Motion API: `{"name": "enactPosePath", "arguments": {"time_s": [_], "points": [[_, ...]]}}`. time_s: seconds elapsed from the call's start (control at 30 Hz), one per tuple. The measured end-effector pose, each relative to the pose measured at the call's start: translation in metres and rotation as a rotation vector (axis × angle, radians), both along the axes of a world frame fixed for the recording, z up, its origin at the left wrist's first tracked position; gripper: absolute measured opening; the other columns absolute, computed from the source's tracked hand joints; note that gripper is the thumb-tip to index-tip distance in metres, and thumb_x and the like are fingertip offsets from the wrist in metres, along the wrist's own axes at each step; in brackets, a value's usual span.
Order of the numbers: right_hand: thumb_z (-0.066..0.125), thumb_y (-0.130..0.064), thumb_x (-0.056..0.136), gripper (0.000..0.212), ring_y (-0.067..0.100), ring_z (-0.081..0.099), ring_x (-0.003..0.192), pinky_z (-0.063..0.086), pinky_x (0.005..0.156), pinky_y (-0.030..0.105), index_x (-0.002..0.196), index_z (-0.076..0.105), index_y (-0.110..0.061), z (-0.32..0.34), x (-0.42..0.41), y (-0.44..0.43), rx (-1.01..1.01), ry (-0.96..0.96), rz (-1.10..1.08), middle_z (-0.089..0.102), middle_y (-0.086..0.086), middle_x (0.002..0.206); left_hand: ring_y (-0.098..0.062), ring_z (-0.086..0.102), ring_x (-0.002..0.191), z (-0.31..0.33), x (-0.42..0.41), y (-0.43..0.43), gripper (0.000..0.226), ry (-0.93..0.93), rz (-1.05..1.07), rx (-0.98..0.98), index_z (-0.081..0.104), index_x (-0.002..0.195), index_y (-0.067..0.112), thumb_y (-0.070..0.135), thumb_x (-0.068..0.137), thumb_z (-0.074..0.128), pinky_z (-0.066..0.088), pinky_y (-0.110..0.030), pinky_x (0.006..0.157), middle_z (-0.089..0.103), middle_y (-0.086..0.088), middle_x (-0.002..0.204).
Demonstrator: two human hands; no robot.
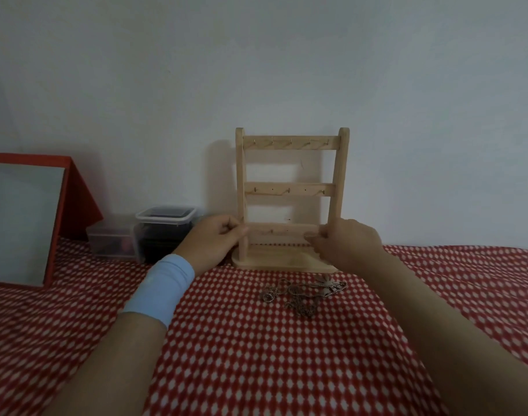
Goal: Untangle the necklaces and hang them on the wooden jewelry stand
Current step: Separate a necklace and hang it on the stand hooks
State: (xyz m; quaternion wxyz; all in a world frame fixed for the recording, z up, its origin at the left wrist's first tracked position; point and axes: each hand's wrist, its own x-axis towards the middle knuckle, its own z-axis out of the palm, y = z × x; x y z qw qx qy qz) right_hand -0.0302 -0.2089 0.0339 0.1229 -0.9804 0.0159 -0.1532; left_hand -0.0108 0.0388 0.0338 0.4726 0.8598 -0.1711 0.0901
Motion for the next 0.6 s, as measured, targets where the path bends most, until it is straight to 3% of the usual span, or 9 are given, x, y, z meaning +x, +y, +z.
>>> {"name": "enactPosePath", "arguments": {"time_s": [0.1, 0.13, 0.2, 0.27, 0.37, 0.47, 0.53, 0.6], "points": [[0.047, -0.059, 0.099, 0.057, 0.014, 0.064, 0.059, 0.053, 0.070, 0.033, 0.076, 0.076, -0.016, 0.002, 0.000, 0.004, 0.470, 0.139, 0.063, 0.075, -0.002, 0.061, -0.007, 0.057, 0.069, 0.001, 0.003, 0.007, 0.020, -0.074, 0.032, 0.215, 0.064, 0.079, 0.023, 0.037, 0.092, 0.062, 0.039, -0.022, 0.061, 0.062, 0.010, 0.071], [0.047, -0.061, 0.098, 0.060, 0.016, 0.064, 0.060, 0.052, 0.070, 0.033, 0.075, 0.076, -0.014, 0.002, 0.000, 0.005, 0.524, 0.135, 0.069, 0.074, 0.000, 0.061, -0.007, 0.056, 0.069, 0.002, 0.004, 0.009, 0.018, -0.067, 0.030, 0.294, 0.064, 0.079, 0.025, 0.040, 0.088, 0.066, 0.039, -0.022, 0.061, 0.061, 0.011, 0.071], [0.047, -0.066, 0.095, 0.063, 0.016, 0.066, 0.067, 0.053, 0.072, 0.034, 0.074, 0.077, -0.015, 0.001, 0.003, 0.005, 0.376, 0.080, 0.021, 0.073, 0.003, 0.068, -0.003, 0.054, 0.070, 0.003, 0.004, 0.012, 0.017, -0.022, 0.029, 0.510, 0.065, 0.080, 0.027, 0.043, 0.083, 0.070, 0.040, -0.021, 0.061, 0.059, 0.014, 0.075], [0.048, -0.068, 0.093, 0.063, 0.016, 0.068, 0.068, 0.054, 0.069, 0.032, 0.077, 0.077, -0.014, -0.001, 0.004, 0.003, 0.213, 0.002, -0.053, 0.074, 0.003, 0.071, -0.006, 0.059, 0.081, 0.003, 0.007, 0.014, 0.020, 0.021, 0.048, 0.721, 0.068, 0.086, 0.029, 0.048, 0.083, 0.067, 0.047, -0.024, 0.073, 0.065, 0.012, 0.090], [0.052, -0.052, 0.100, 0.052, 0.019, 0.067, 0.069, 0.047, 0.059, 0.026, 0.075, 0.076, -0.014, 0.001, 0.005, 0.002, 0.423, -0.033, 0.000, 0.069, -0.001, 0.068, -0.007, 0.063, 0.088, 0.005, 0.004, 0.019, 0.033, 0.179, 0.026, 0.800, 0.075, 0.084, 0.033, 0.062, 0.082, 0.060, 0.049, -0.029, 0.088, 0.071, 0.013, 0.095], [0.052, -0.038, 0.104, 0.045, 0.017, 0.060, 0.054, 0.047, 0.052, 0.026, 0.078, 0.074, -0.008, 0.002, 0.004, 0.007, 0.743, 0.018, 0.054, 0.067, 0.003, 0.064, -0.004, 0.062, 0.076, 0.006, -0.002, 0.020, 0.043, 0.383, -0.070, 0.711, 0.081, 0.083, 0.025, 0.064, 0.081, 0.062, 0.046, -0.022, 0.079, 0.075, 0.010, 0.079], [0.051, -0.034, 0.106, 0.043, 0.019, 0.064, 0.050, 0.053, 0.052, 0.028, 0.090, 0.073, -0.001, 0.001, 0.002, 0.011, 0.911, 0.120, 0.084, 0.073, 0.008, 0.067, -0.008, 0.062, 0.093, 0.005, -0.001, 0.022, 0.040, 0.432, -0.069, 0.802, 0.080, 0.089, 0.027, 0.063, 0.079, 0.066, 0.046, -0.024, 0.089, 0.067, 0.014, 0.090], [0.051, -0.030, 0.106, 0.038, 0.022, 0.070, 0.055, 0.057, 0.053, 0.029, 0.098, 0.072, 0.000, -0.003, -0.001, 0.014, 0.908, 0.224, 0.130, 0.077, 0.009, 0.073, -0.014, 0.057, 0.114, 0.003, 0.003, 0.026, 0.037, 0.455, -0.002, 0.983, 0.078, 0.093, 0.031, 0.063, 0.076, 0.068, 0.043, -0.031, 0.104, 0.056, 0.014, 0.114]]}}
